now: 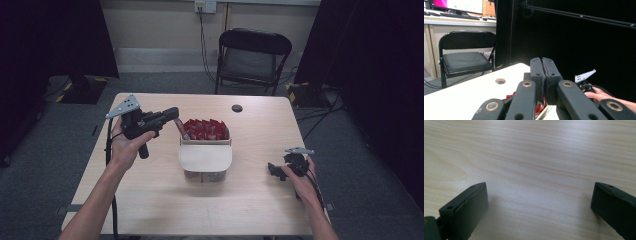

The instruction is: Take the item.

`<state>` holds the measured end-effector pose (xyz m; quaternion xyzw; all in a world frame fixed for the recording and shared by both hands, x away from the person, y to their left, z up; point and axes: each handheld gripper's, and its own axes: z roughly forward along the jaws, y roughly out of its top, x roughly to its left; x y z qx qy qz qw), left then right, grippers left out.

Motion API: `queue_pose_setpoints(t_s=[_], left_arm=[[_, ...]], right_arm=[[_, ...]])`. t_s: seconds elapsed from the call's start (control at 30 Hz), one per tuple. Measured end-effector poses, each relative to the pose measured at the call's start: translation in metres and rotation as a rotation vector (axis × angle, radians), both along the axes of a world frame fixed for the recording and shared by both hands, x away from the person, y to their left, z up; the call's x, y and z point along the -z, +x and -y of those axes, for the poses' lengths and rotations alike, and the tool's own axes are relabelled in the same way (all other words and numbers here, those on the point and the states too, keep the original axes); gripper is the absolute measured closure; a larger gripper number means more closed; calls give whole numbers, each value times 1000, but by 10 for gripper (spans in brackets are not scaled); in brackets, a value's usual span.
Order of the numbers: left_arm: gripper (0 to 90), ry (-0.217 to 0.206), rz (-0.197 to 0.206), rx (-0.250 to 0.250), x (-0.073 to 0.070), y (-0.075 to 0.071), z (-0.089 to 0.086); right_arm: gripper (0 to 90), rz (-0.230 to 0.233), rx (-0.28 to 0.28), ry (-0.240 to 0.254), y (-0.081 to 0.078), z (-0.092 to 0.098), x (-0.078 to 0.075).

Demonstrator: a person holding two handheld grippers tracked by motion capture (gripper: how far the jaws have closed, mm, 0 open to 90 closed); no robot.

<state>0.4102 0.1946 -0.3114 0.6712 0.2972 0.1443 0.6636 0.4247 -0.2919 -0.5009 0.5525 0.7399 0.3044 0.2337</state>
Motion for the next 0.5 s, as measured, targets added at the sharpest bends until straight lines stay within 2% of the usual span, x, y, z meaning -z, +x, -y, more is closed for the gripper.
queue_pose_setpoints(t_s=[0.1, 0.5], left_arm=[[879, -11, 14, 6, -2, -1, -2], [880, -24, 12, -17, -7, 1, -17]], right_arm=[[5, 1, -1, 0, 0, 0, 0], [5, 0, -1, 0, 0, 0, 0]])
